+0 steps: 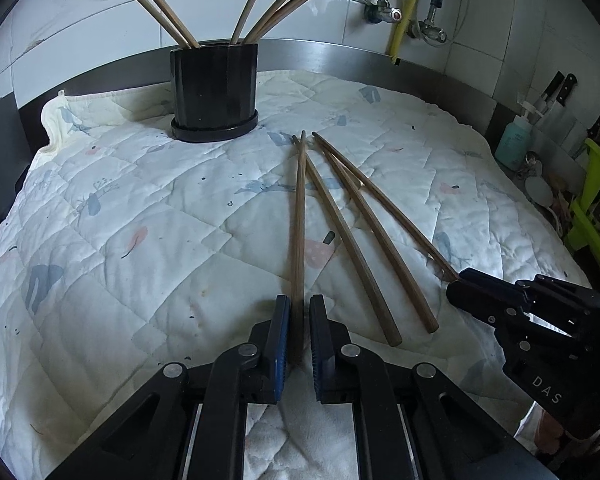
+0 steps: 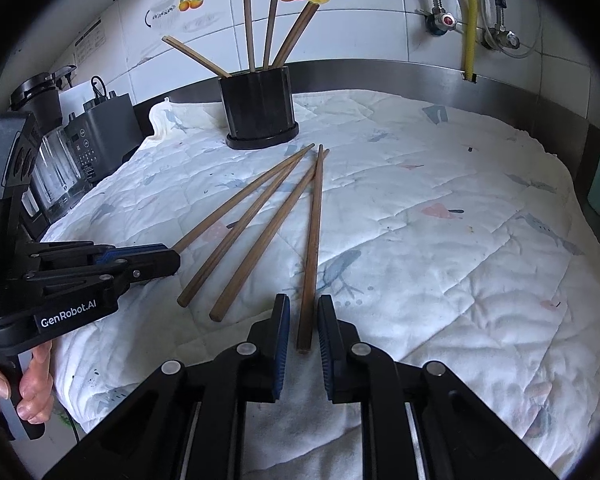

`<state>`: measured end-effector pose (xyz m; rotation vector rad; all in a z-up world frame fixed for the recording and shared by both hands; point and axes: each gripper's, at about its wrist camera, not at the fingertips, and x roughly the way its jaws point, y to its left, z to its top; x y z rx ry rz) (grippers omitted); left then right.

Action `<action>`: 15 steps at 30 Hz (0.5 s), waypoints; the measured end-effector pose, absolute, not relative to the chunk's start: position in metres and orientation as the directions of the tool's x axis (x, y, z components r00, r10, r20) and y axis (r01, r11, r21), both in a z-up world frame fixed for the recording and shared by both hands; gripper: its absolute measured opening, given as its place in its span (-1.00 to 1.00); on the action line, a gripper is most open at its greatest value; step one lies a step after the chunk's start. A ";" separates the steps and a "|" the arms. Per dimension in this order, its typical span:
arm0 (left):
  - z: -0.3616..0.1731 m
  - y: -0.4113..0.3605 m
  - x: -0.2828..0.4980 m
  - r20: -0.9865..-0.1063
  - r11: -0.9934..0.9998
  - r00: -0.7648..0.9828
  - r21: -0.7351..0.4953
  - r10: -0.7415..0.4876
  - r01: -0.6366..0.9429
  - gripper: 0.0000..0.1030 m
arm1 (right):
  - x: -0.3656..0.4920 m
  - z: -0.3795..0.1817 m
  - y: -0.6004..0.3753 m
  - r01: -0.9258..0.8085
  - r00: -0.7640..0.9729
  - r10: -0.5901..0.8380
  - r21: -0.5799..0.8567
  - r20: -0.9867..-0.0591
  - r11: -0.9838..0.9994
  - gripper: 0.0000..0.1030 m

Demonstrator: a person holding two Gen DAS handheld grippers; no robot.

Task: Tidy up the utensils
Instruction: 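Close the left tool on a chopstick while the right tool grasps another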

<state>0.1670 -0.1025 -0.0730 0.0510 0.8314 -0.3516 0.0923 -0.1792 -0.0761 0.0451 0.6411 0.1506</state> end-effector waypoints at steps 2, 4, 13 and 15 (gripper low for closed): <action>-0.072 -0.104 0.168 -0.731 0.941 0.622 -0.080 -0.280 0.329 -0.86 | 0.093 -0.075 -0.180 -0.124 0.787 0.154 0.092 -0.597 0.988 -0.78; -0.071 -0.103 0.170 -0.733 0.939 0.618 -0.085 -0.285 0.332 -0.87 | 0.092 -0.073 -0.182 -0.122 0.787 0.156 0.096 -0.597 0.988 -0.80; -0.051 -0.085 0.172 -0.711 0.941 0.642 -0.085 -0.287 0.327 -0.88 | 0.083 -0.044 -0.194 -0.109 0.827 0.134 0.079 -0.546 0.991 -0.82; -0.042 -0.082 0.171 -0.701 0.941 0.654 -0.076 -0.286 0.331 -0.88 | 0.083 -0.033 -0.196 -0.108 0.837 0.129 0.071 -0.532 0.992 -0.82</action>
